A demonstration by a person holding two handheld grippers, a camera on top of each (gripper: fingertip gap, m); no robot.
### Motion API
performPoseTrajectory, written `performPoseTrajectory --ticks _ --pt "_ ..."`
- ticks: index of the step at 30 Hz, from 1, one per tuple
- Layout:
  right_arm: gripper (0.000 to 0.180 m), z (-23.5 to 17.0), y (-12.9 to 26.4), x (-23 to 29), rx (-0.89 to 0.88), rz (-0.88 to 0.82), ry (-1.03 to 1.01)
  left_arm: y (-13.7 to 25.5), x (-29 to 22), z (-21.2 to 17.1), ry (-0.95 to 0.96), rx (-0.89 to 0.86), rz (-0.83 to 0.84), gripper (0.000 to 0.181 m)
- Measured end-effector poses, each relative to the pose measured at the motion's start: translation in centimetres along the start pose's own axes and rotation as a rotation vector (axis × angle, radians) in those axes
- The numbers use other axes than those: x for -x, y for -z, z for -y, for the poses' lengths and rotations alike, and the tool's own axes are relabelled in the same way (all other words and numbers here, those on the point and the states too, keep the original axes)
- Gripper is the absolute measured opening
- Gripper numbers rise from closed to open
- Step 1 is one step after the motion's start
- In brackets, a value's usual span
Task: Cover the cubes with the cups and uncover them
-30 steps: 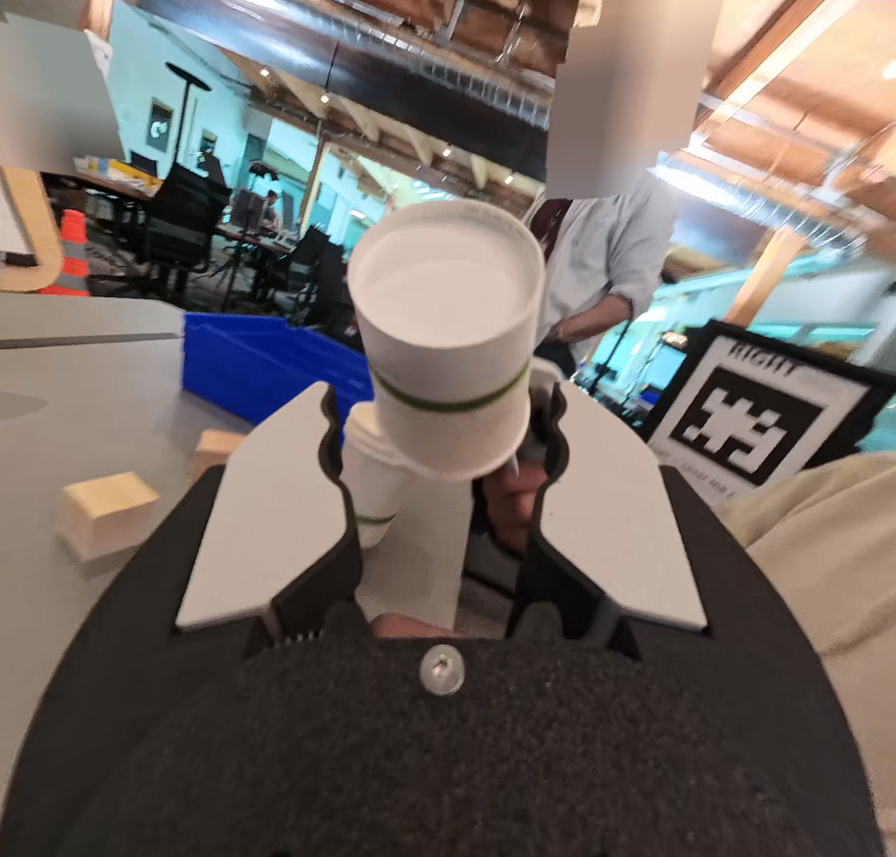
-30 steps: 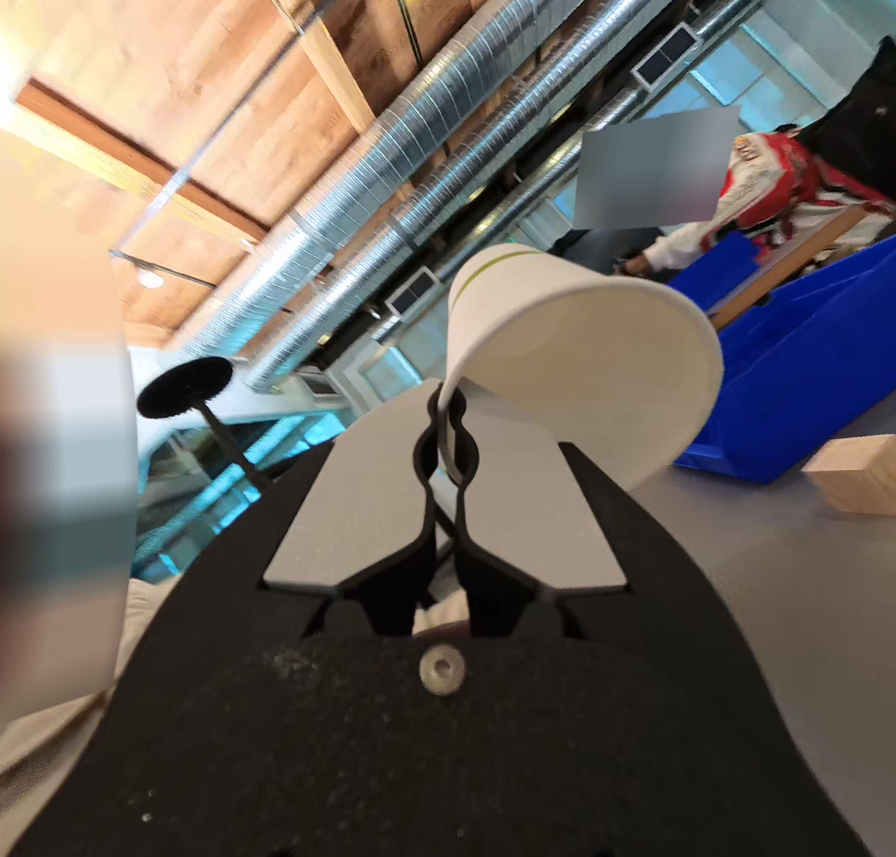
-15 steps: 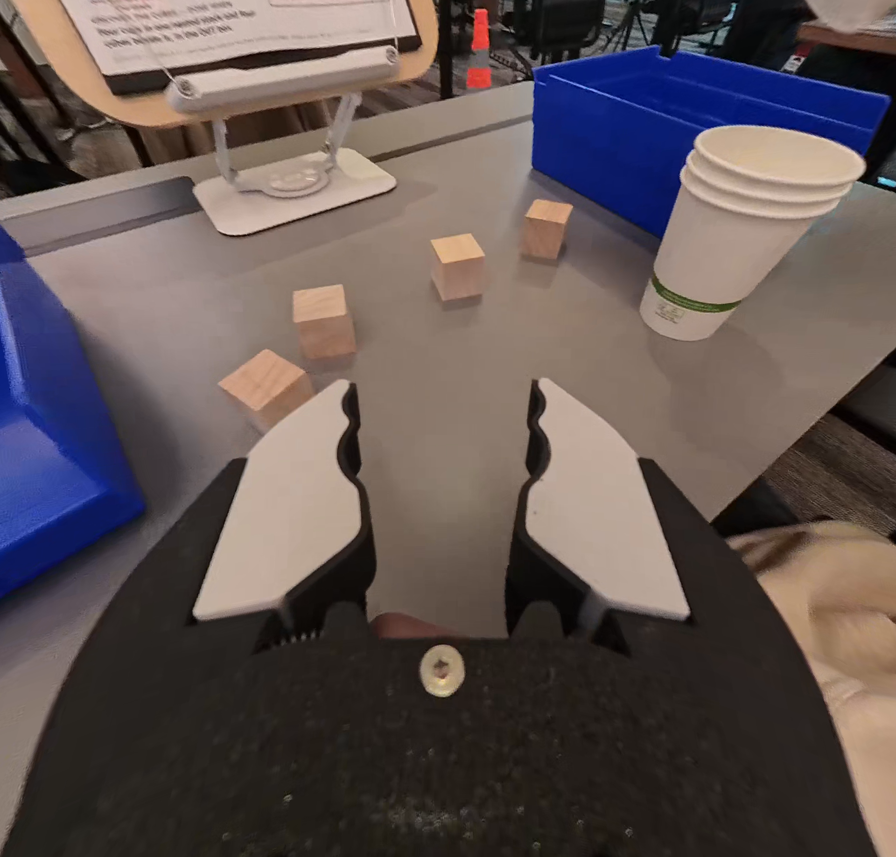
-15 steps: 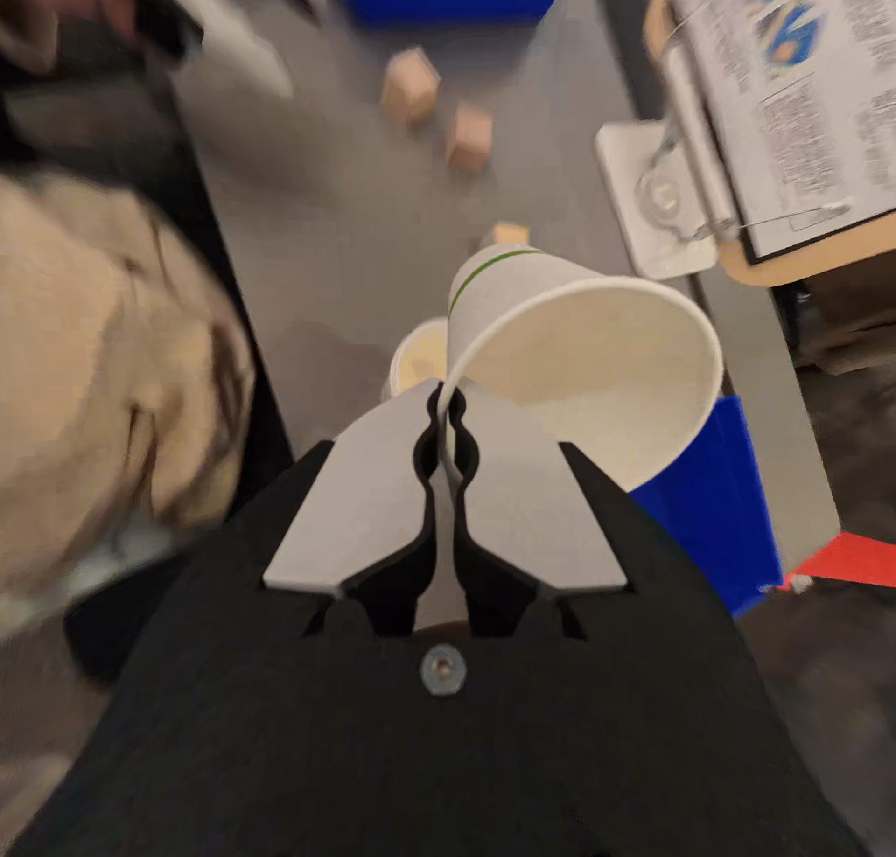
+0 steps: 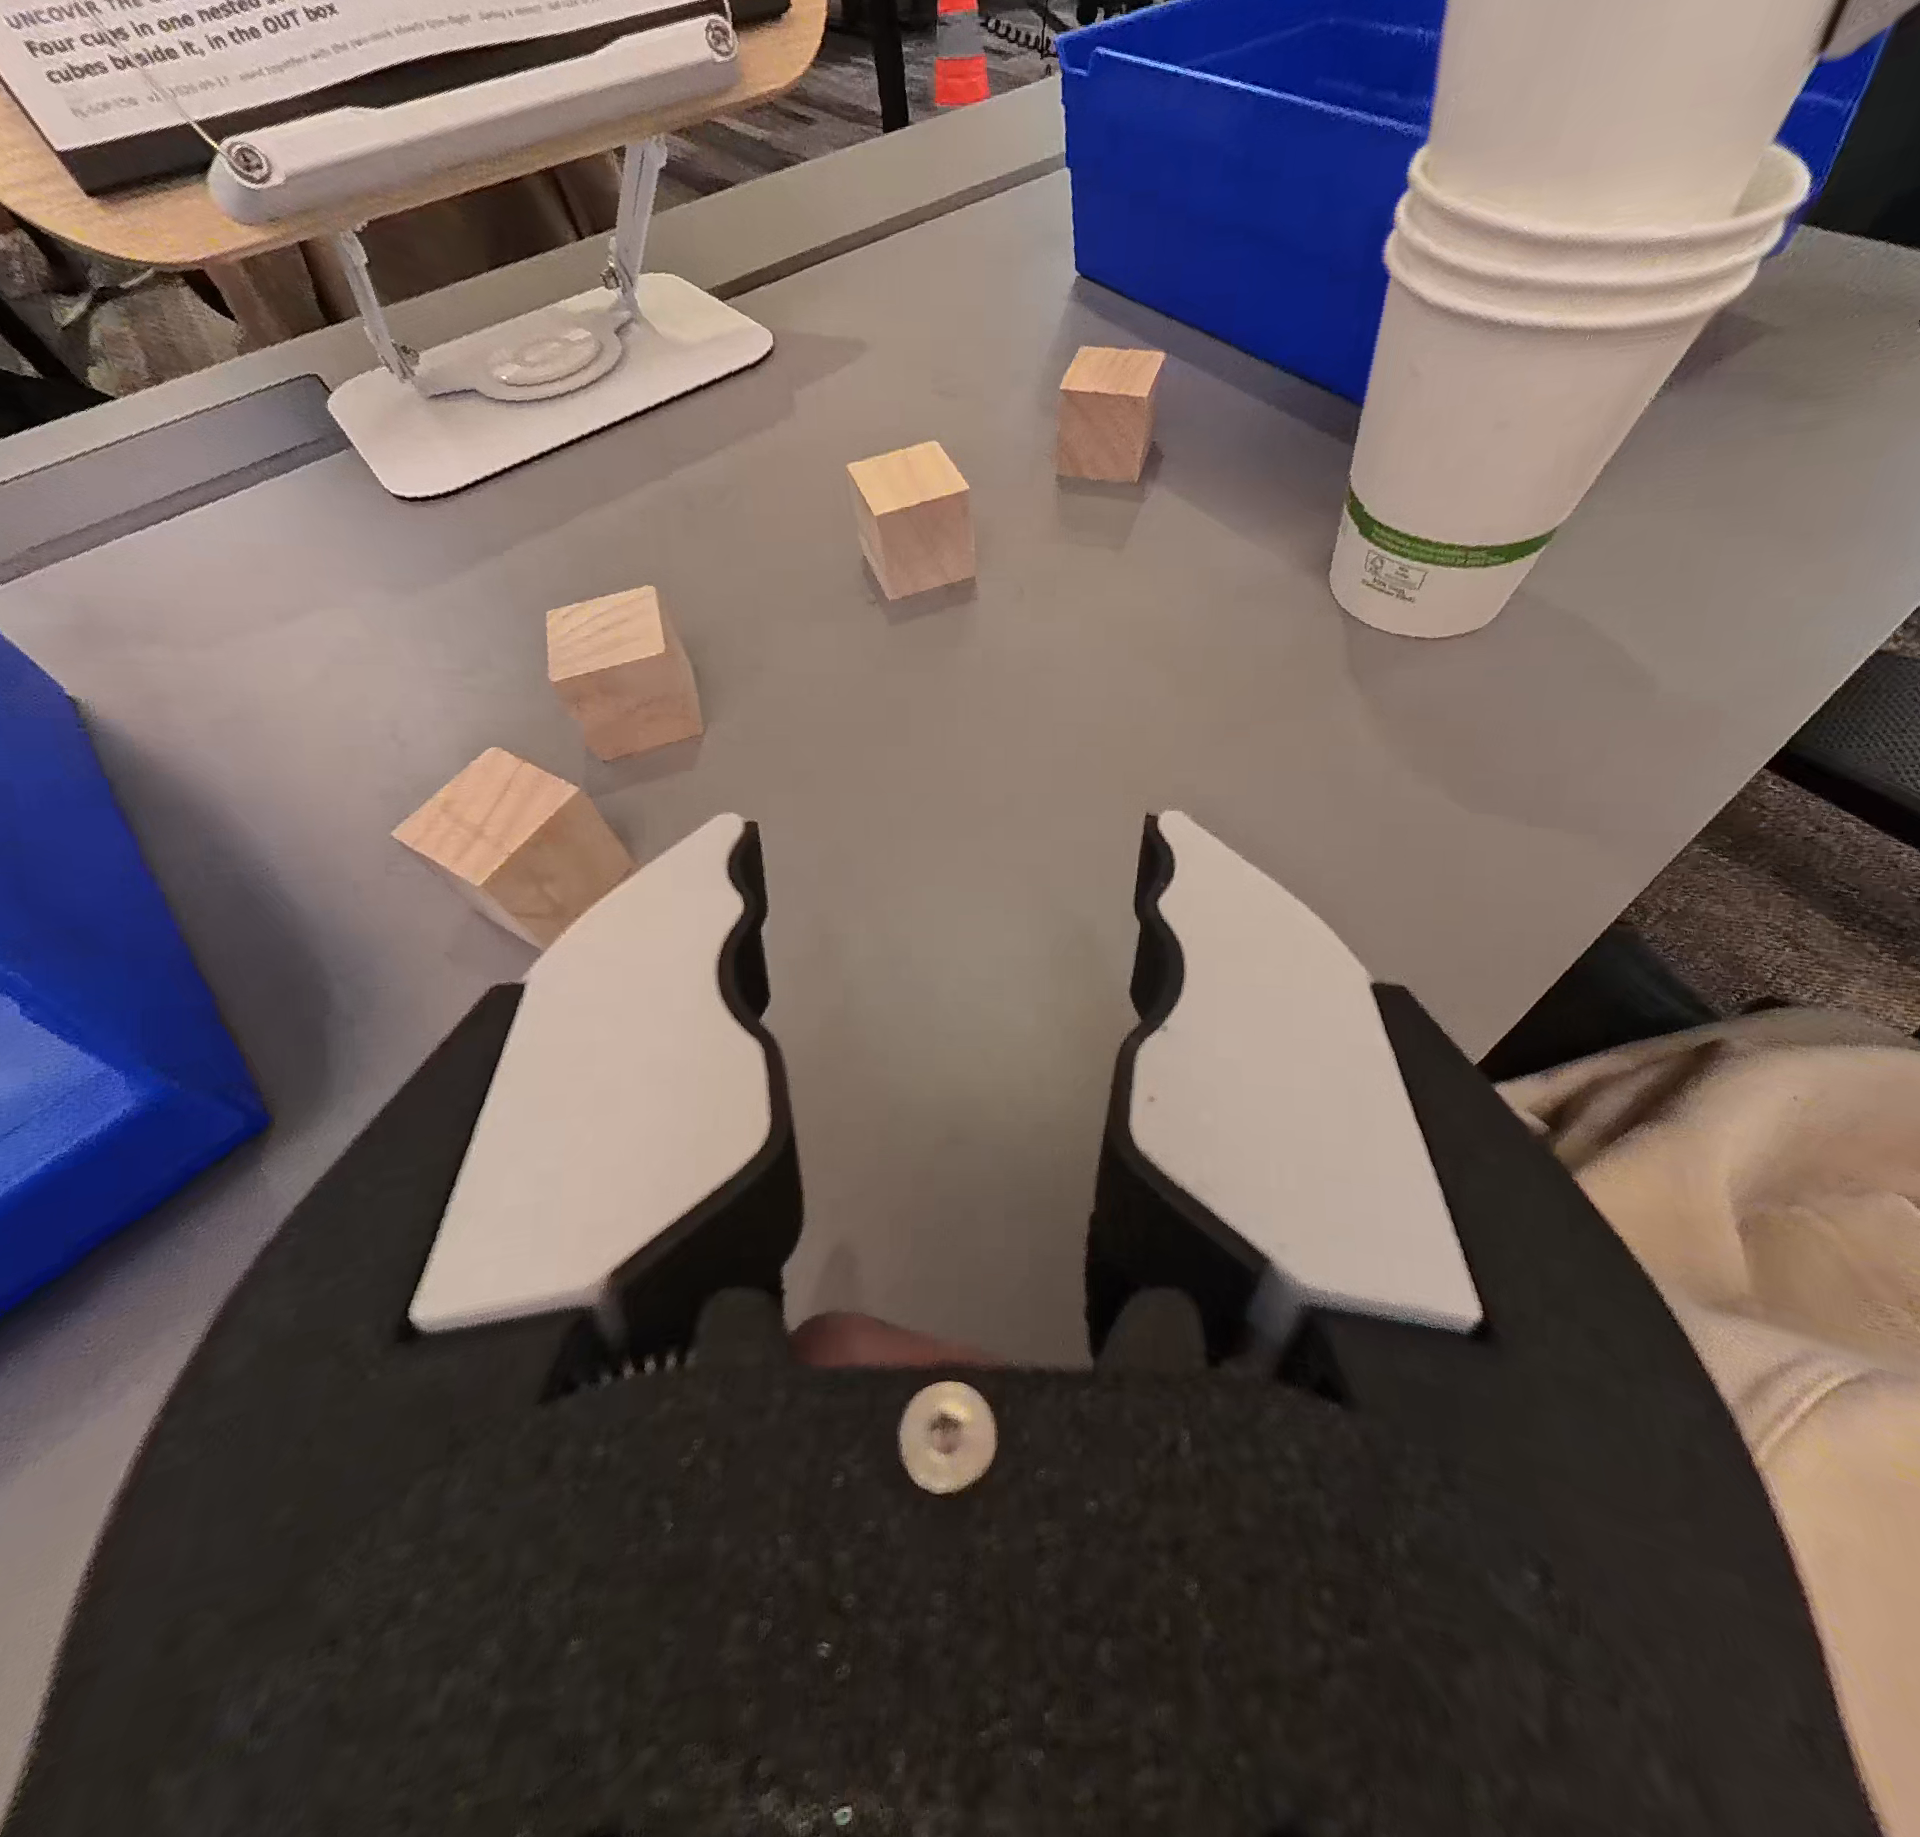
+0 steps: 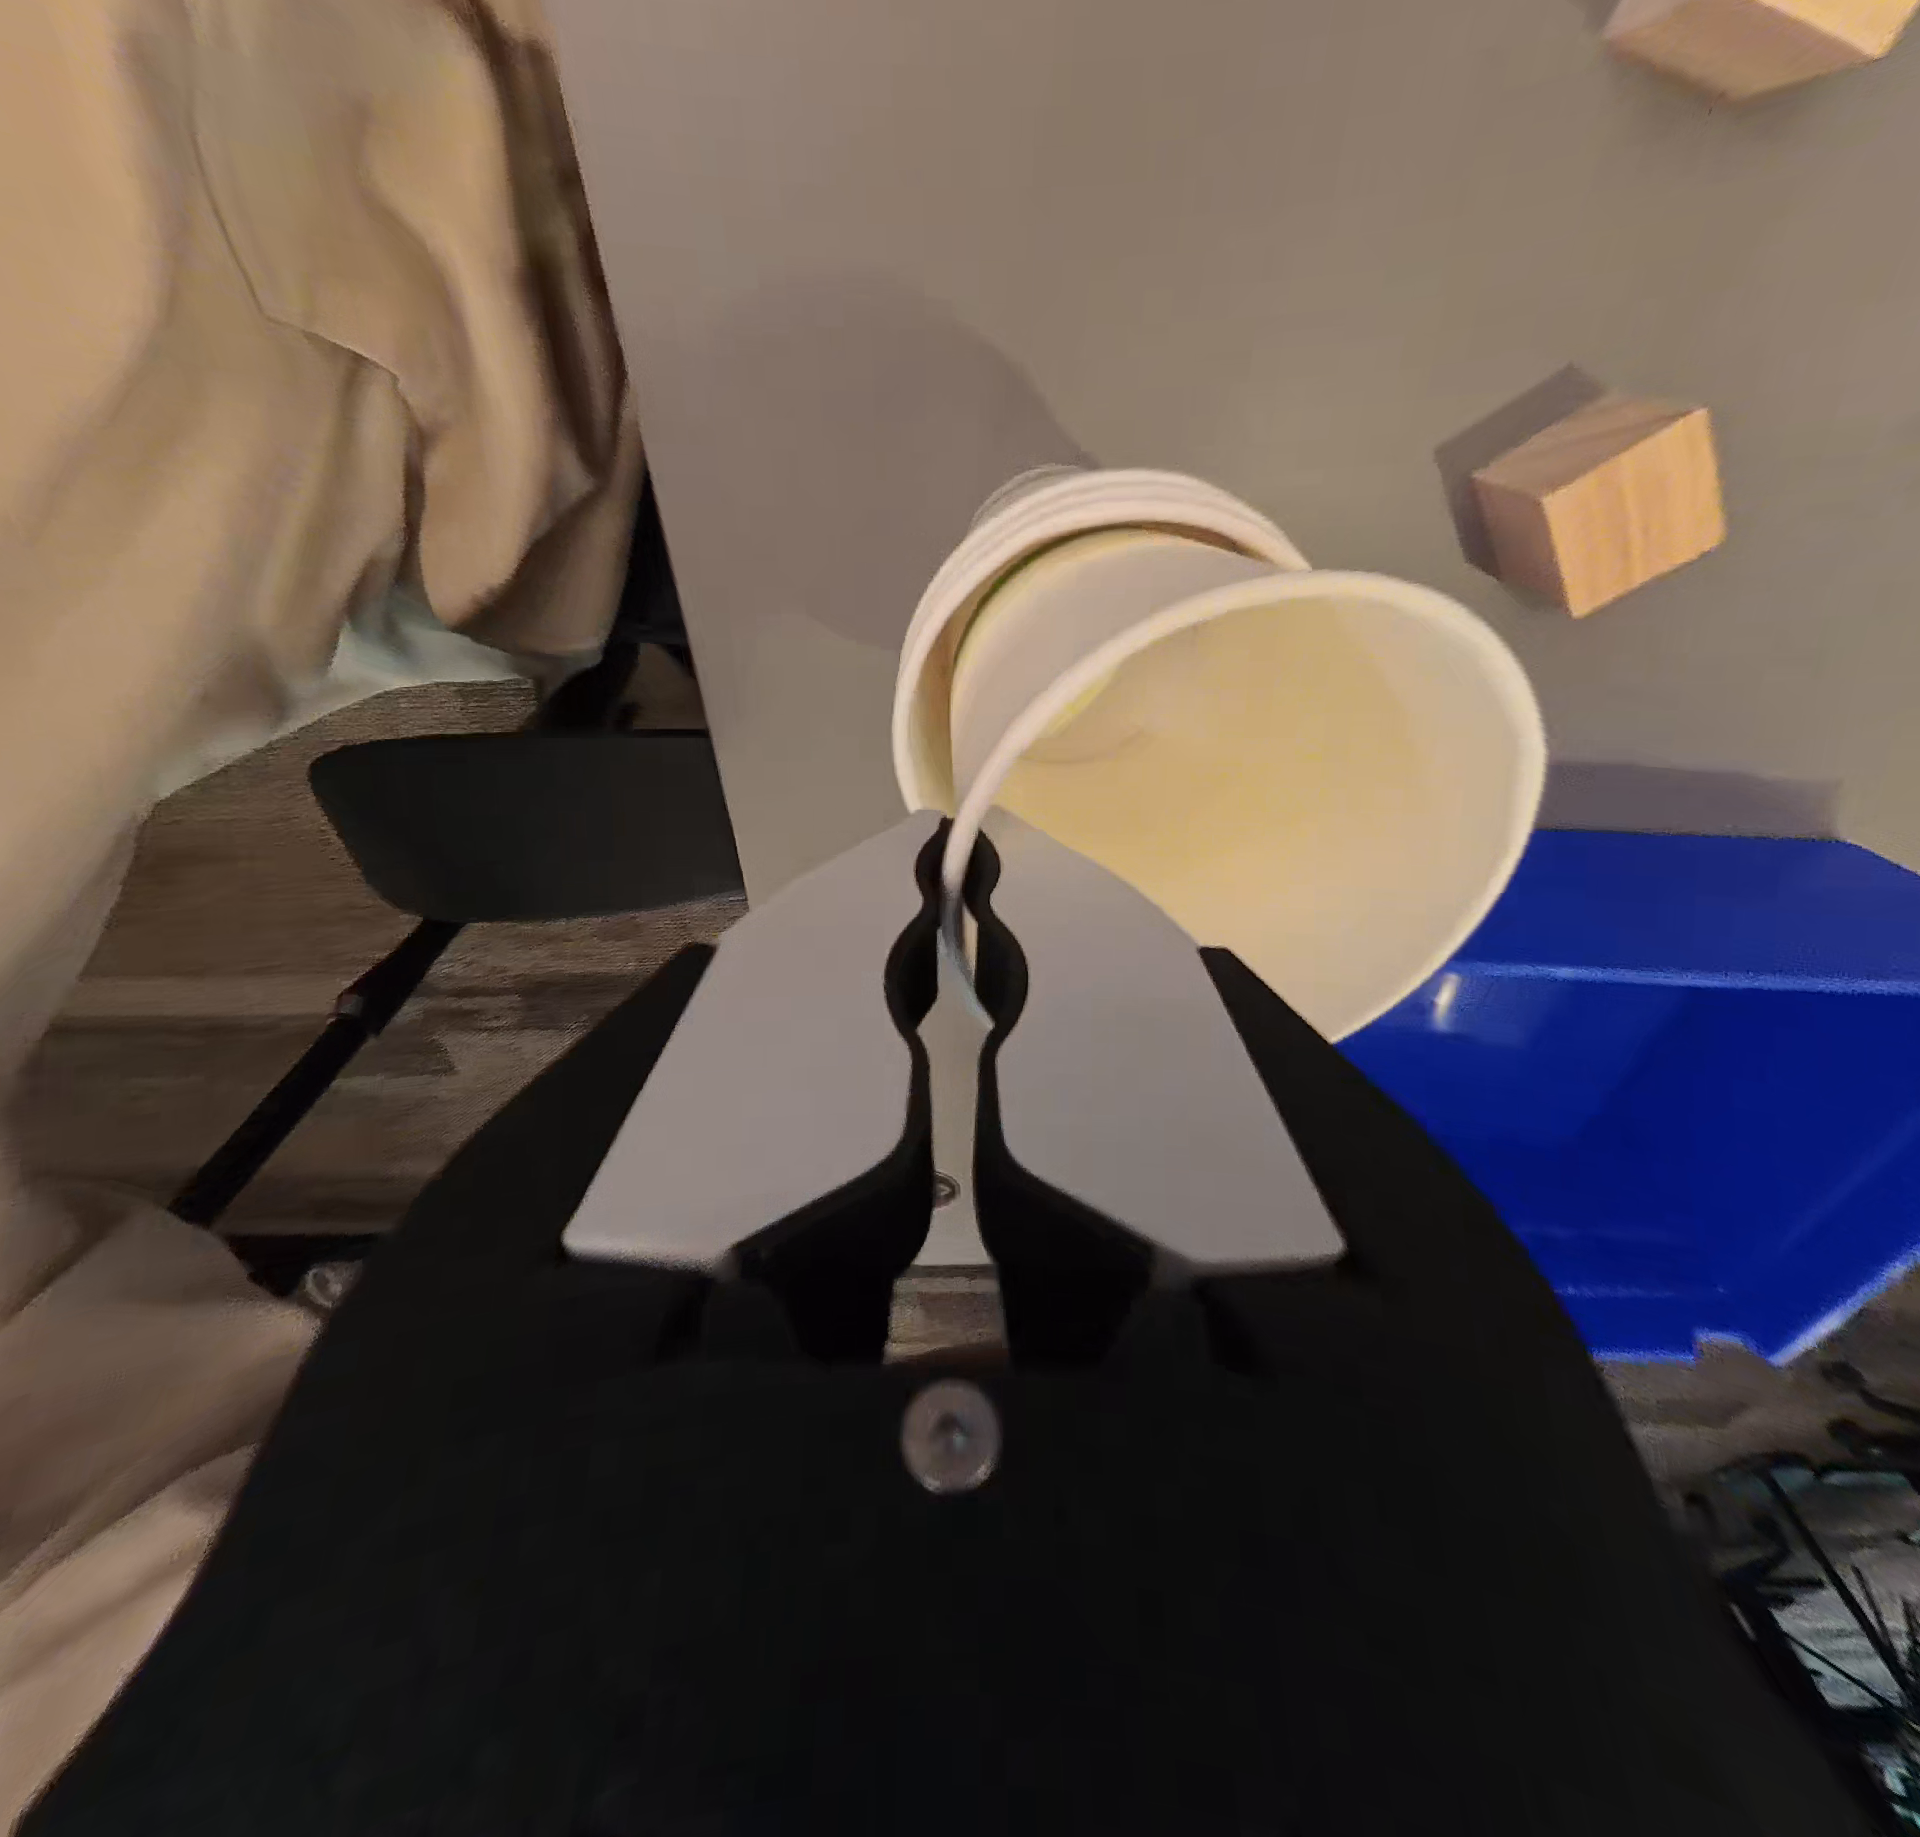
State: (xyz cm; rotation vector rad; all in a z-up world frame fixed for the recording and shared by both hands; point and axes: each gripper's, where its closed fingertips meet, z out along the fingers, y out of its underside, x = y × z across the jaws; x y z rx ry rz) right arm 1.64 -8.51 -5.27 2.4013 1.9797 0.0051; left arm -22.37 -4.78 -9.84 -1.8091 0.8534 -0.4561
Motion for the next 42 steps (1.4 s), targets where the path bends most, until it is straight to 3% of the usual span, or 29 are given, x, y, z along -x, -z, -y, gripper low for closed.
performPoseTrajectory --ticks 1,9,14,17,20,22,23,25,28,32,42 --pt "0.001 0.1 -0.4 0.0 -0.001 0.022 -0.004 0.0 -0.1 -0.1 -0.008 0.003 -0.001 0.068" --pt "0.019 0.7 -2.4 1.3 -0.079 0.169 -0.032 -0.5 -1.2 -0.6 -0.052 0.033 -0.024 0.069" --pt "0.025 0.7 -1.5 1.4 -0.143 0.119 -0.040 -0.6 -1.1 -0.9 -0.062 0.041 -0.012 0.069" --pt "0.042 2.3 1.9 1.0 -0.389 -0.103 -0.060 -0.1 -0.1 -0.3 -0.030 0.002 0.031 0.069" --pt "0.058 3.6 5.6 0.9 -0.758 -0.445 -0.169 0.5 1.6 0.3 0.048 -0.048 0.087 0.070" --pt "0.069 3.1 7.0 1.2 -1.006 -0.653 -0.326 0.6 2.3 0.4 0.089 -0.063 0.103 0.070" --pt "0.064 2.2 7.1 1.3 -1.104 -0.752 -0.448 0.5 2.4 0.3 0.100 -0.059 0.103 0.070" --pt "0.073 0.3 5.5 1.7 -1.231 -0.867 -0.676 0.1 2.2 0.0 0.110 -0.047 0.092 0.070" --pt "0.085 -1.5 0.5 1.8 -1.167 -0.901 -0.879 -0.6 1.0 -0.6 0.094 -0.016 0.058 0.070" --pt "0.092 -1.1 -5.9 1.6 -1.078 -0.714 -1.054 -1.1 -0.3 -0.7 0.019 -0.001 0.046 0.071" --pt "0.102 1.6 -8.1 -3.8 -1.074 -0.613 -1.133 -0.7 -1.0 -0.4 0.022 -0.011 -0.003 0.071"
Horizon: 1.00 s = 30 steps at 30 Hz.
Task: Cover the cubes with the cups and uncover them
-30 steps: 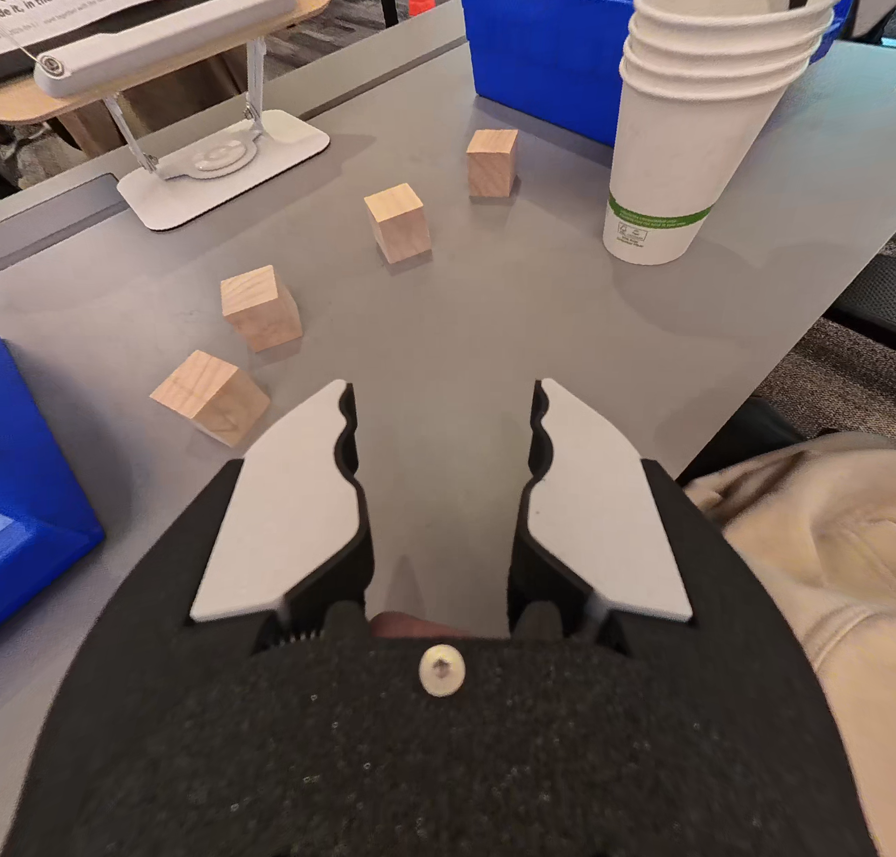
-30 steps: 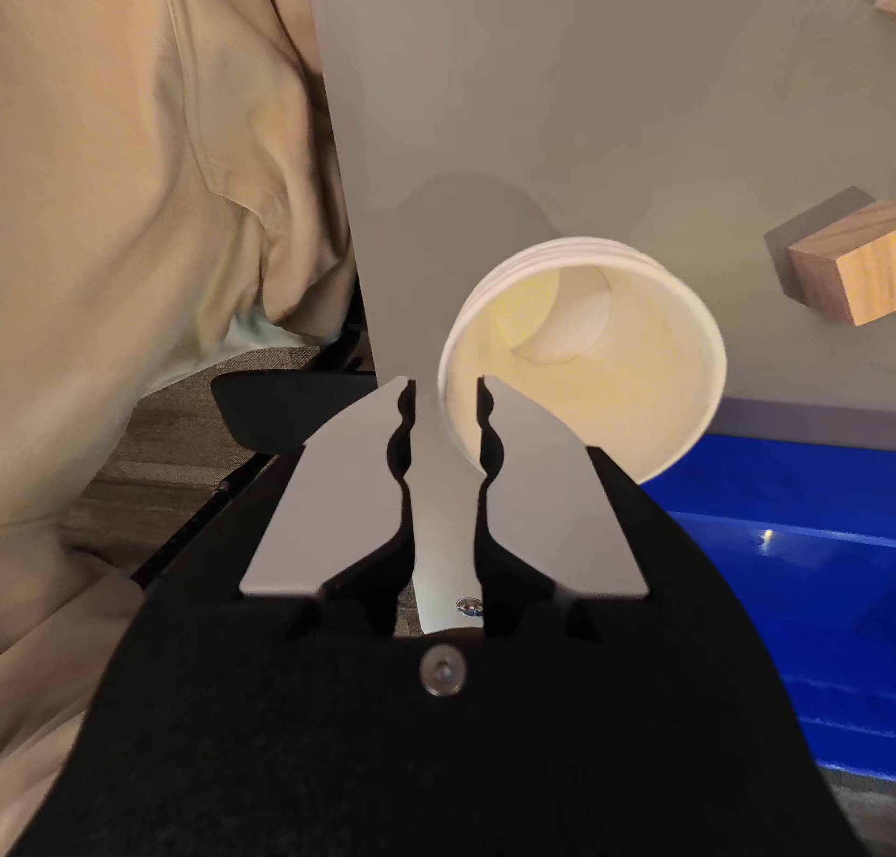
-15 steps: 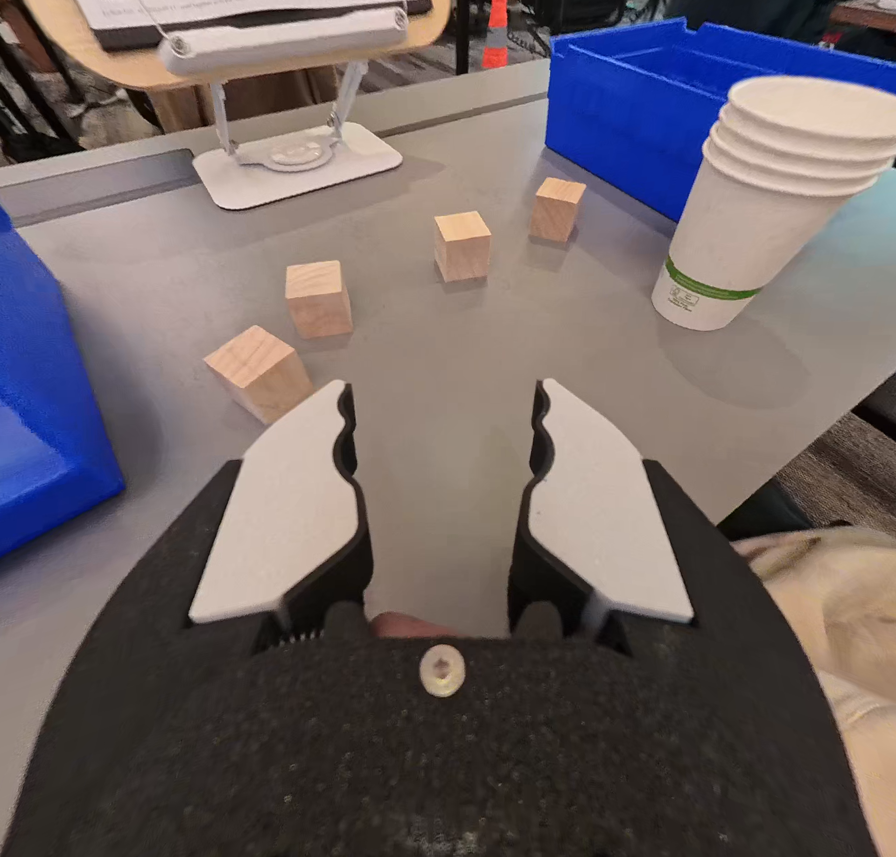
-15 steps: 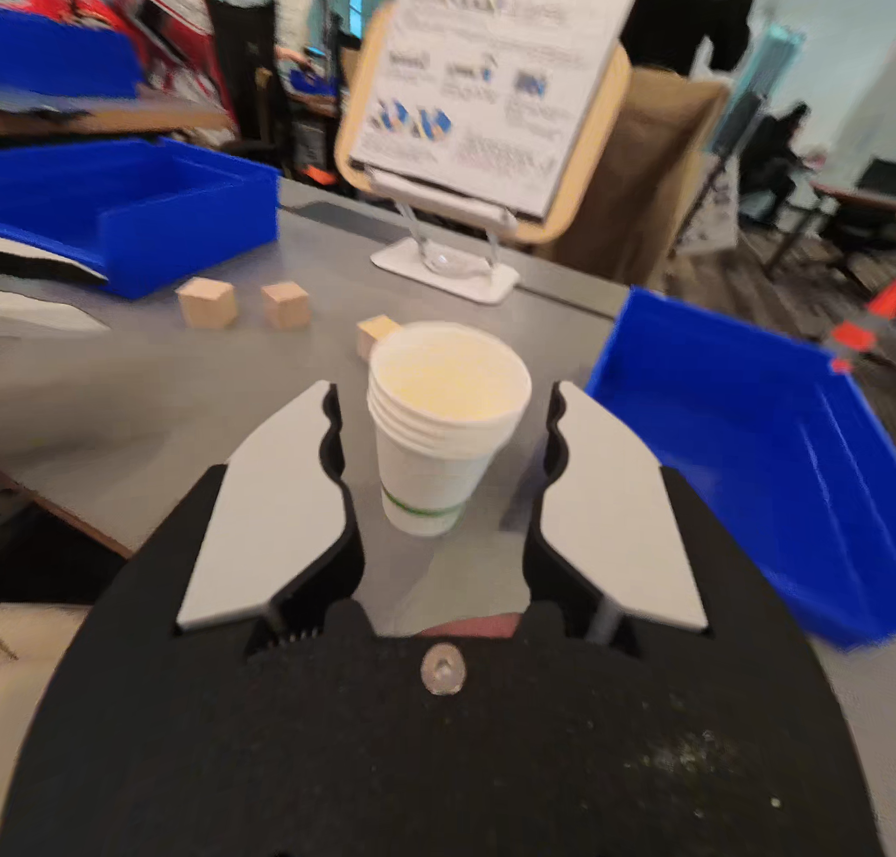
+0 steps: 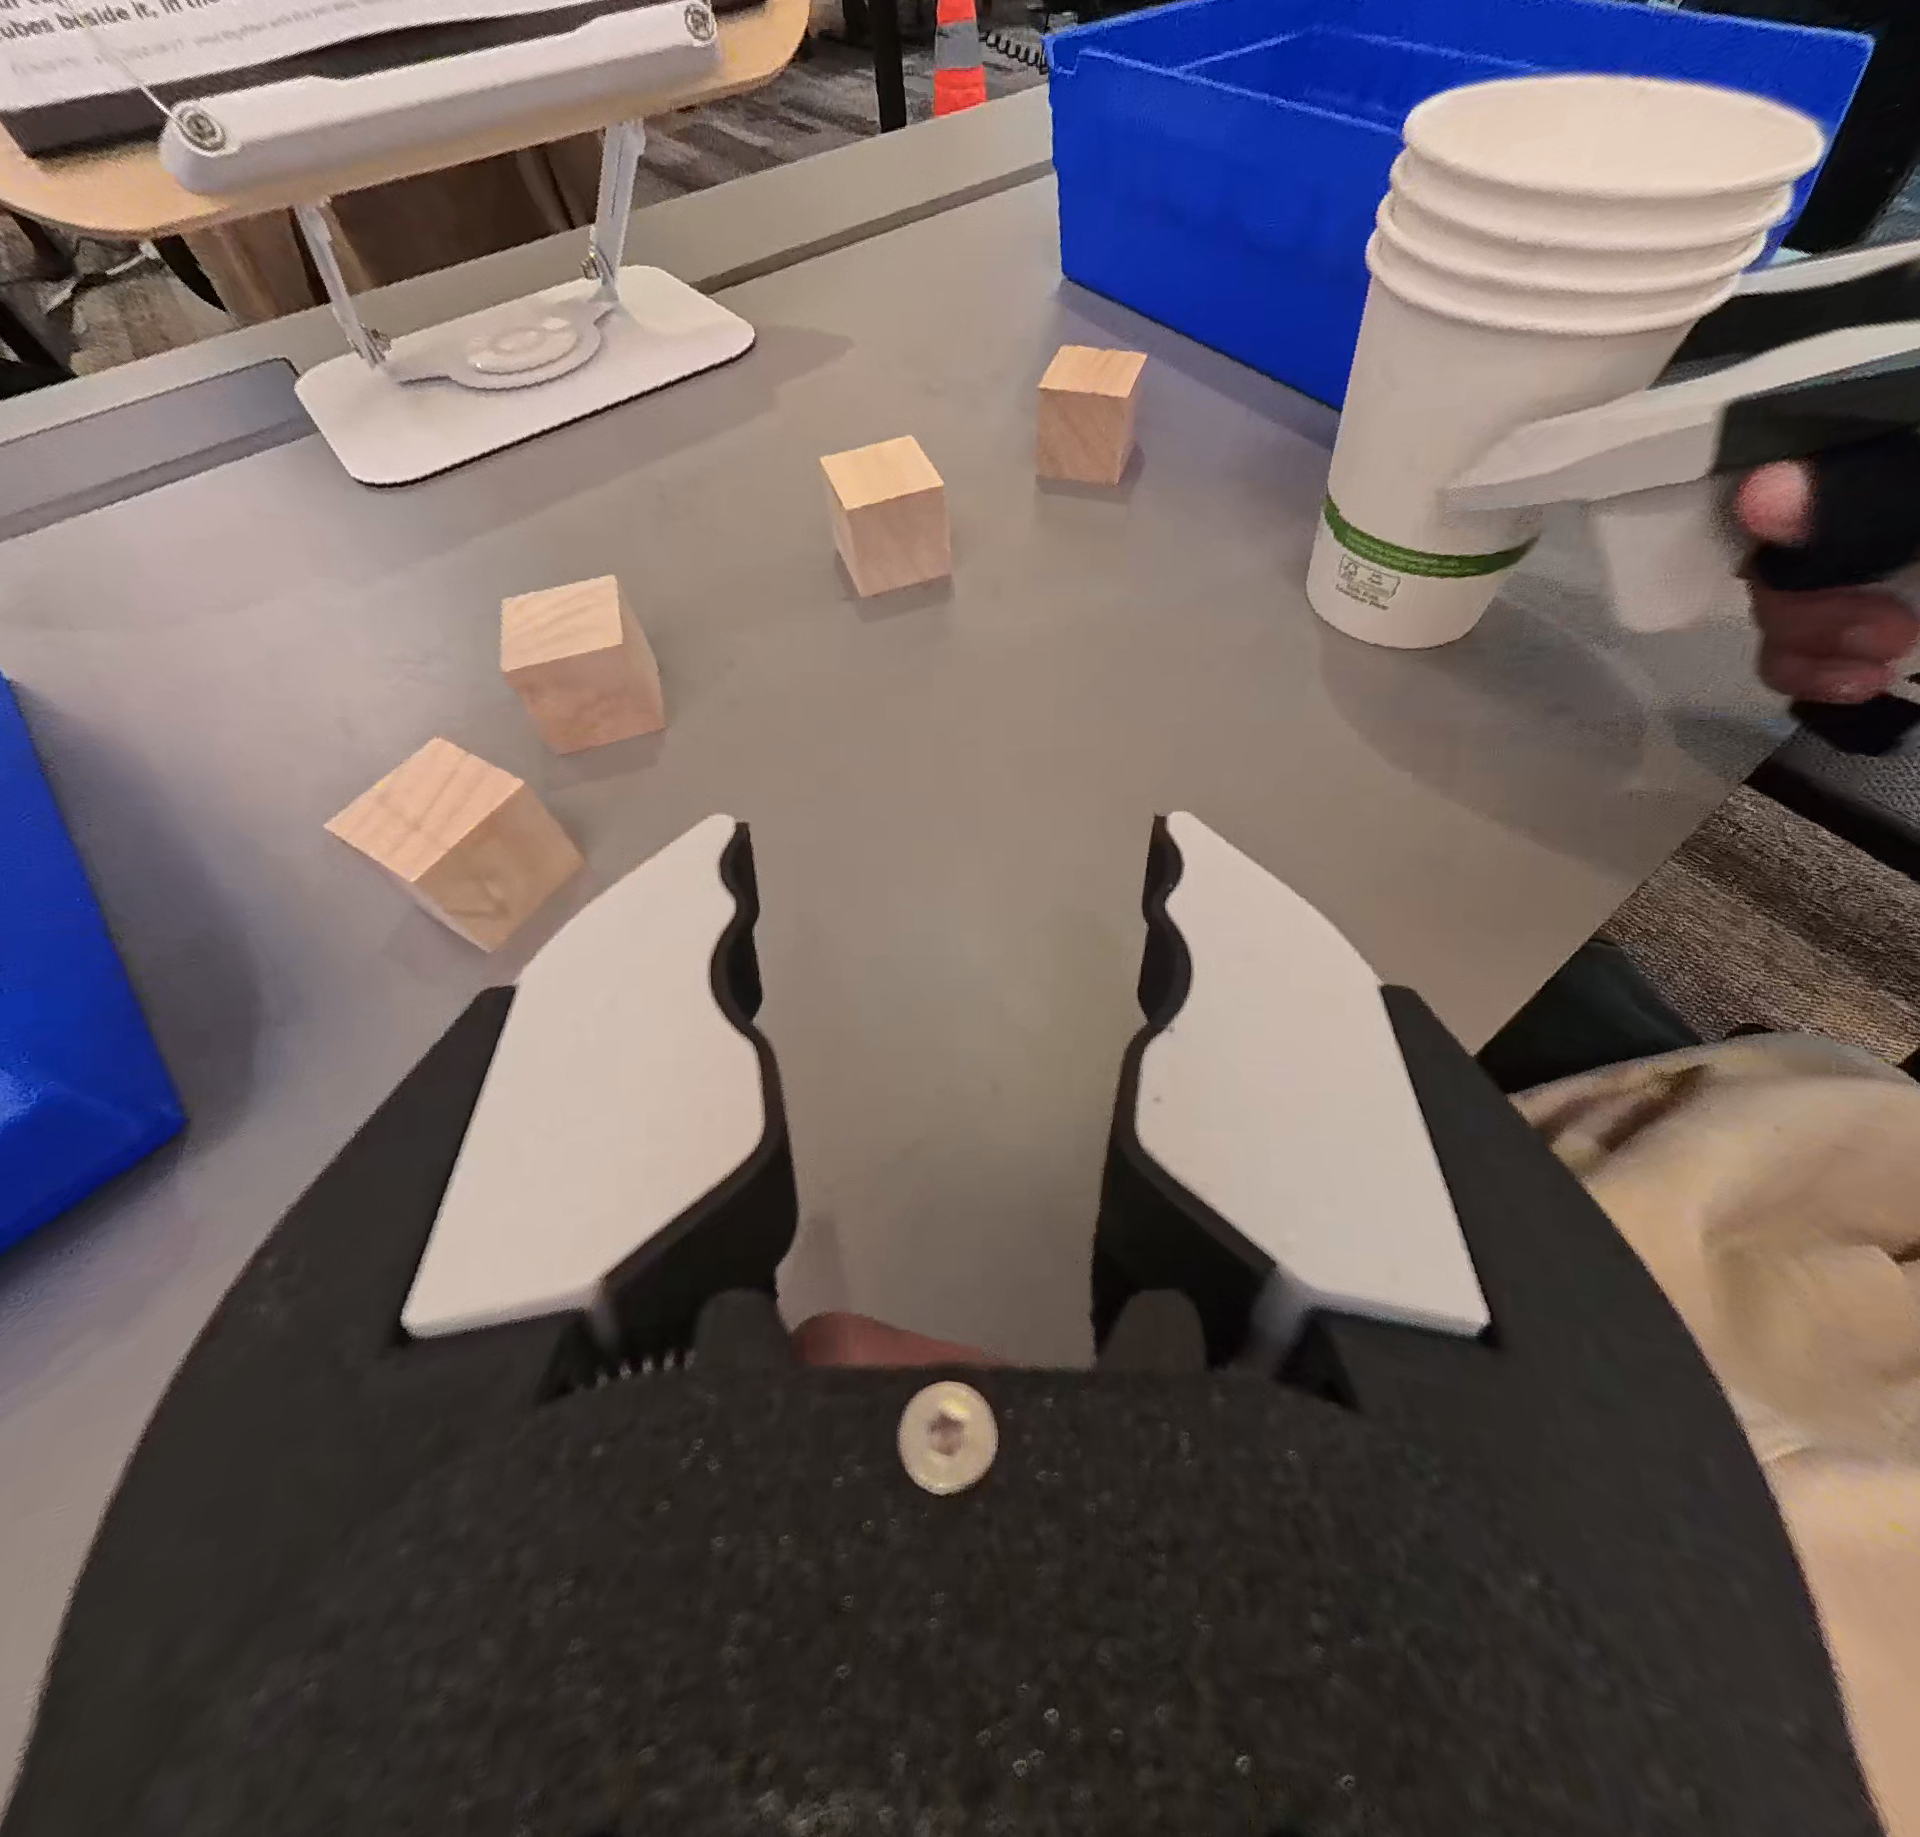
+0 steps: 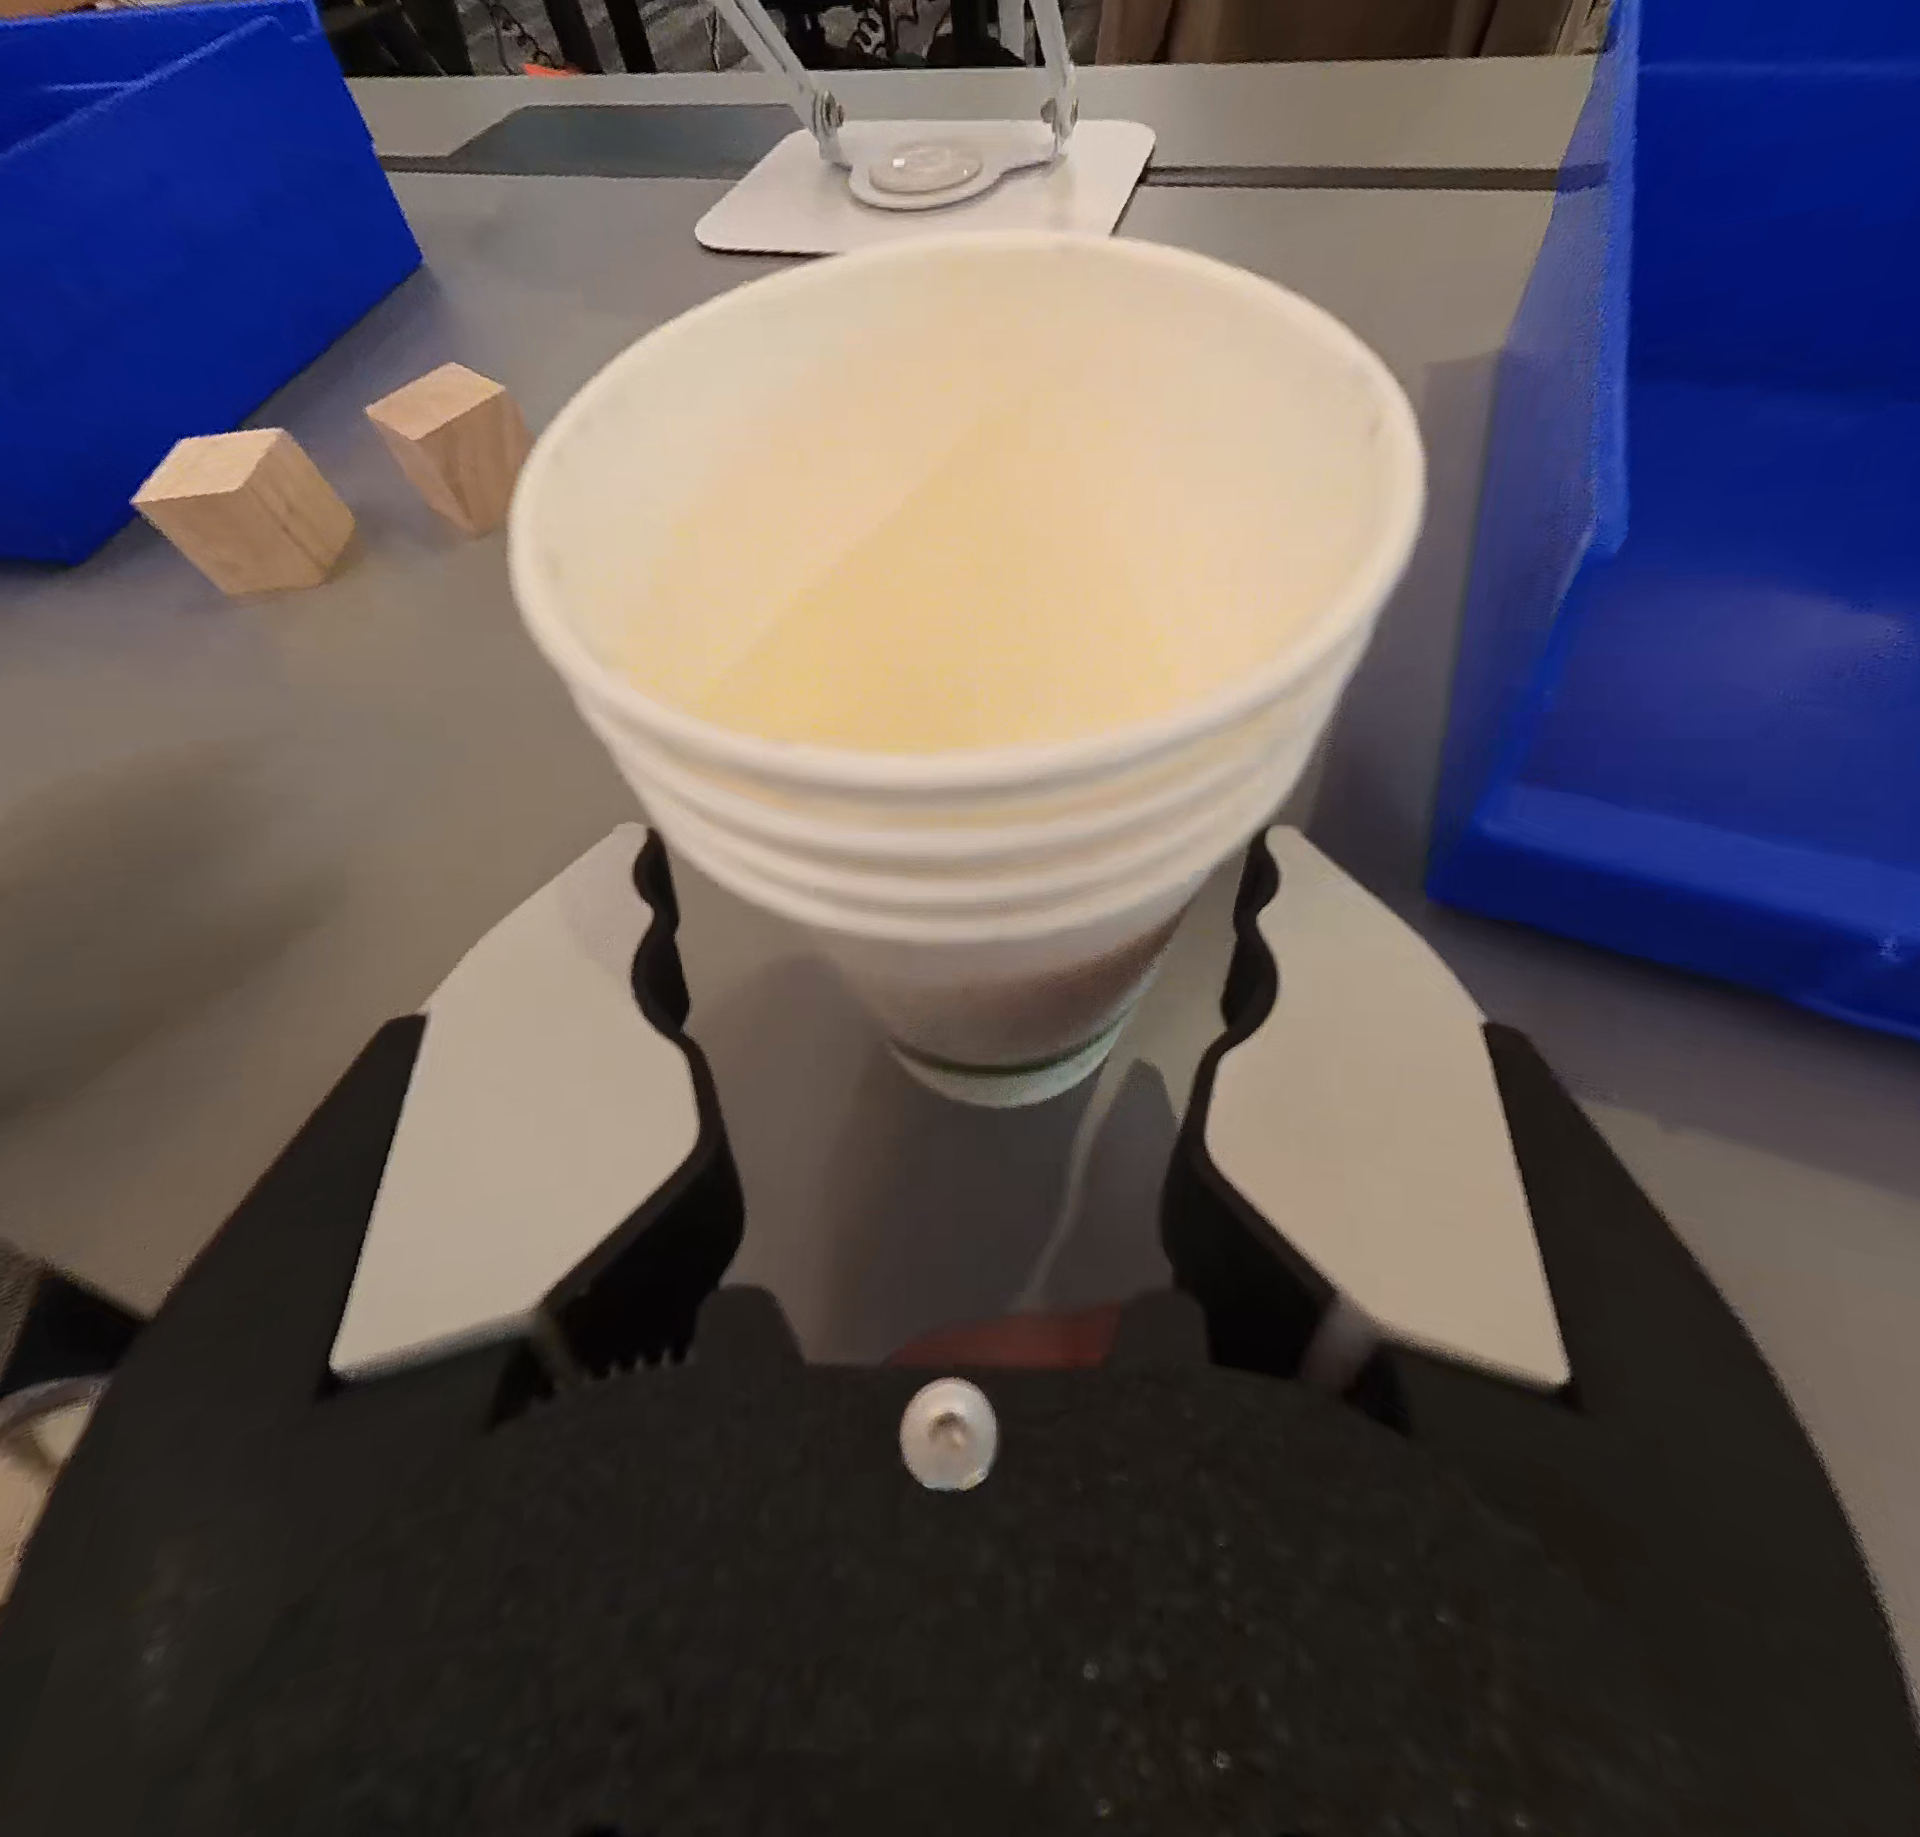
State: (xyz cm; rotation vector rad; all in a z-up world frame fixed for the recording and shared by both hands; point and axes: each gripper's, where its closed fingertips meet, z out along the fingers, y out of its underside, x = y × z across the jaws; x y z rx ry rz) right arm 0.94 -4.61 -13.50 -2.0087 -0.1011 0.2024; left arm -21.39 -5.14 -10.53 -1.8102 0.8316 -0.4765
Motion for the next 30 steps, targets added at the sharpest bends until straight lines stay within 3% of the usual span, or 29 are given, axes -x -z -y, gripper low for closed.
performPoseTrajectory --ticks 4,9,17,24,27,30 --pt "0.099 0.1 -2.2 -0.7 0.014 -0.032 0.009 0.5 -0.2 0.7 -0.022 -0.022 0.007 0.071" --pt "0.096 0.8 -2.0 -0.6 -0.033 -0.039 0.016 0.6 -0.6 0.6 -0.036 -0.020 0.006 0.071" --pt "0.094 1.8 3.6 -2.5 -0.104 -0.057 0.021 0.1 -0.6 0.0 -0.022 0.007 -0.011 0.070" --pt "0.094 9.8 8.1 -9.5 -0.246 -0.188 0.056 -0.2 -0.8 -0.3 -0.048 0.023 -0.005 0.070" --pt "0.095 12.8 6.6 -13.1 -0.278 -0.219 0.040 -0.4 -0.7 -0.5 -0.045 0.029 -0.006 0.070" --pt "0.095 14.6 2.3 -16.7 -0.271 -0.196 -0.016 -0.4 -0.7 -0.7 -0.044 0.036 -0.003 0.070"
